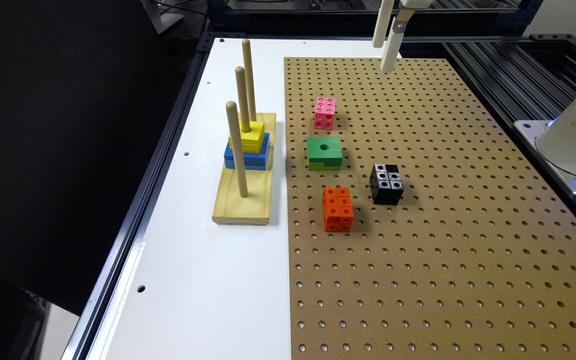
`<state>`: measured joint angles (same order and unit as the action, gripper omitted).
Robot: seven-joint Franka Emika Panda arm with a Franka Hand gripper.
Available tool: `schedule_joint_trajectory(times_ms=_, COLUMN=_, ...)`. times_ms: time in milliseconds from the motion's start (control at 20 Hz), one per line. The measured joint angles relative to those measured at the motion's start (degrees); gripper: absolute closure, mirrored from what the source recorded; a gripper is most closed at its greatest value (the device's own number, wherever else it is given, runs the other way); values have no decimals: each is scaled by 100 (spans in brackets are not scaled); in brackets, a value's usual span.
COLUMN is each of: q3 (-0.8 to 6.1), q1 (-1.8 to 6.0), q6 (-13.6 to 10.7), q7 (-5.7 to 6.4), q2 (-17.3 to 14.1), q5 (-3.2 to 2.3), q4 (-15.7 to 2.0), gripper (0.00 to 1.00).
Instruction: Pick up pink block.
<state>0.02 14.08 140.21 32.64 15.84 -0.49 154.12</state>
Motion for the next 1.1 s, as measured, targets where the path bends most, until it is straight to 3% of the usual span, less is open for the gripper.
schedule_joint_trajectory(times_ms=500, q3=0, q1=31, q6=0, q7=-29, q2=-151, q5=0, q4=-198, gripper=0)
schedule_joint_trajectory(times_ms=700, q3=0, q1=32, q6=1, q7=-29, q2=-390, q5=0, q4=-450, gripper=0)
schedule_joint_trajectory(times_ms=750, q3=0, q1=34, q6=1, q7=-29, q2=-592, q5=0, q4=-648, gripper=0)
schedule_joint_trajectory(times_ms=950, q3=0, q1=39, q6=1, q7=-30, q2=-990, q5=0, q4=-1001, gripper=0)
schedule_joint_trajectory(times_ms=1100, q3=0, q1=41, q6=1, q7=-31, q2=-1147, q5=0, q4=-1128, gripper=0)
